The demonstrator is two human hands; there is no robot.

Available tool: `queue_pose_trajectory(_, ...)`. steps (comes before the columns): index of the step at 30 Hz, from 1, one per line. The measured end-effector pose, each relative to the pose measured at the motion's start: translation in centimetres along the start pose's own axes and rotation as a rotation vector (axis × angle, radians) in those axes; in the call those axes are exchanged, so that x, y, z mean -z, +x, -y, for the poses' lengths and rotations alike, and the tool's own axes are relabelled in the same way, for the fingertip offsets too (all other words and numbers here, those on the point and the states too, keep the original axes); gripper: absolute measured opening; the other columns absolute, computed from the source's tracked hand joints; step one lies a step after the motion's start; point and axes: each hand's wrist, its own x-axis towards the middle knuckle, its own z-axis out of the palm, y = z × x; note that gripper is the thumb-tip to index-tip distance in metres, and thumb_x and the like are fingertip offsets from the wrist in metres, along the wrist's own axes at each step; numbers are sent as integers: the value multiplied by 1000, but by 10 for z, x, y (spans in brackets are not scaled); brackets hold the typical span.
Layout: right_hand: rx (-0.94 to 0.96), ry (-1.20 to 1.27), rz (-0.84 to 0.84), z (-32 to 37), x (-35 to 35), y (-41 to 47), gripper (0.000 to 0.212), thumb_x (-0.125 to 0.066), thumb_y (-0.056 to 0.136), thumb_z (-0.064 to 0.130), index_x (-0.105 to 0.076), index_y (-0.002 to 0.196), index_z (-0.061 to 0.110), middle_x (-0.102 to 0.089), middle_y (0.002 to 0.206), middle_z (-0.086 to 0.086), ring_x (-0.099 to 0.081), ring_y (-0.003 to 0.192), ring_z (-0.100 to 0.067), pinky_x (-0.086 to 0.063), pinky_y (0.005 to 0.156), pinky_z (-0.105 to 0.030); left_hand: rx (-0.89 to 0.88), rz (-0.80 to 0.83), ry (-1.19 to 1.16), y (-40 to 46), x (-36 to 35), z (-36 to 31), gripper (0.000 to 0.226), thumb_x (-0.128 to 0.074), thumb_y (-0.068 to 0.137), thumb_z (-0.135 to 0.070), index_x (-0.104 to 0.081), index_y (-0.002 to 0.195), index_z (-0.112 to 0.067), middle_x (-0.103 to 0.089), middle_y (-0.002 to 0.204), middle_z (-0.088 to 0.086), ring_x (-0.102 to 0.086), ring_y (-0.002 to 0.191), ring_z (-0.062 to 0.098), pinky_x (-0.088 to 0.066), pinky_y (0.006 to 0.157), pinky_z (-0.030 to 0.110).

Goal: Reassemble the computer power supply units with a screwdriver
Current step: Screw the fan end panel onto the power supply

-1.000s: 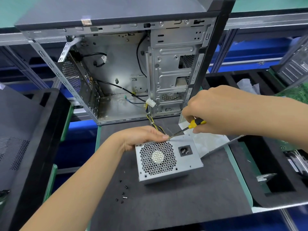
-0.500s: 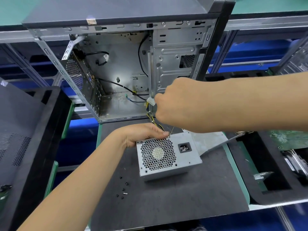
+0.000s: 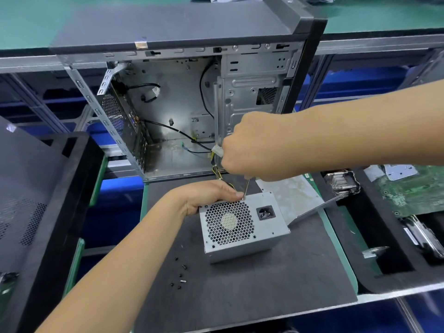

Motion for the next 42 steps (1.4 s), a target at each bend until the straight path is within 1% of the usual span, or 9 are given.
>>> queue_pose_trajectory(3, 60, -68, 20, -1, -4, -3, 30, -49, 93, 14, -35, 67, 13, -33, 59, -1, -42, 55, -22, -28, 46, -25, -10, -16, 63, 0, 0, 1, 21, -61, 91, -32, -76, 87, -17, -76, 96, -8, -66, 95, 2, -40, 98, 25)
queue_pose_trajectory(7, 61, 4, 134, -3, -5, -6, 42, -59, 90, 37, -50, 119, 7, -43, 70, -2, -40, 58, -20, -28, 45, -29, -11, -23, 96, 1, 1, 0, 30, -63, 84, -39, -76, 94, -13, -75, 101, -6, -65, 101, 8, -38, 106, 29)
queue_pose_trajectory(10, 84, -12, 84, -1, -5, -10, 10, -57, 83, 10, -51, 91, 9, -48, 84, -5, -34, 53, -18, -31, 46, -30, 1, -7, 67, 1, 0, -2, 22, -60, 92, -29, -77, 89, -15, -76, 95, -4, -68, 91, 8, -45, 93, 25)
queue_pose_trajectory(14, 86, -24, 25, -2, -3, -8, 38, -49, 89, 13, -21, 63, 14, -29, 63, -2, -33, 53, -21, -28, 48, -27, 12, -46, 86, 0, -2, -2, 30, -60, 93, -29, -72, 105, -3, -74, 96, -6, -64, 96, 11, -37, 111, 39)
queue_pose_trajectory(19, 51, 119, 178, -8, -12, 6, 30, -50, 95, 39, -51, 101, 9, -57, 88, -6, -43, 64, -20, -30, 48, -28, 32, -109, 159, 1, -1, -3, 19, -63, 90, -36, -73, 91, -20, -68, 113, -5, -50, 129, 19, -25, 116, 38)
queue_pose_trajectory(26, 122, -75, -28, -10, 2, 2, 33, -52, 85, 7, -28, 63, 10, -35, 64, -4, -34, 49, -19, -24, 44, -26, 75, -101, 125, -1, -3, -5, 35, -61, 94, -31, -77, 63, -35, -73, 82, -21, -65, 83, -8, -43, 76, 9)
queue_pose_trajectory(34, 143, -5, 111, -10, -4, 4, 48, -55, 90, 46, -51, 120, 9, -51, 81, -2, -38, 57, -19, -28, 43, -28, 60, -108, 127, -2, -5, -6, 34, -63, 93, -32, -74, 61, -31, -68, 100, -25, -56, 96, -3, -33, 95, 24)
queue_pose_trajectory(37, 251, -268, -38, -8, -2, -4, 8, -53, 85, 10, -56, 92, 11, -58, 90, -6, -35, 51, -19, -21, 42, -27, 33, -119, 120, -1, -3, -5, 30, -64, 92, -26, -74, 64, -28, -68, 99, -21, -57, 114, 12, -30, 113, 33)
queue_pose_trajectory(42, 312, -308, -9, 1, 1, -9, 28, -50, 82, 7, -33, 60, 11, -37, 58, -2, -29, 45, -17, -17, 43, -24, 19, -126, 80, -1, -4, -2, 9, -61, 95, -25, -70, 97, -25, -69, 118, -3, -59, 118, 15, -42, 104, 27)
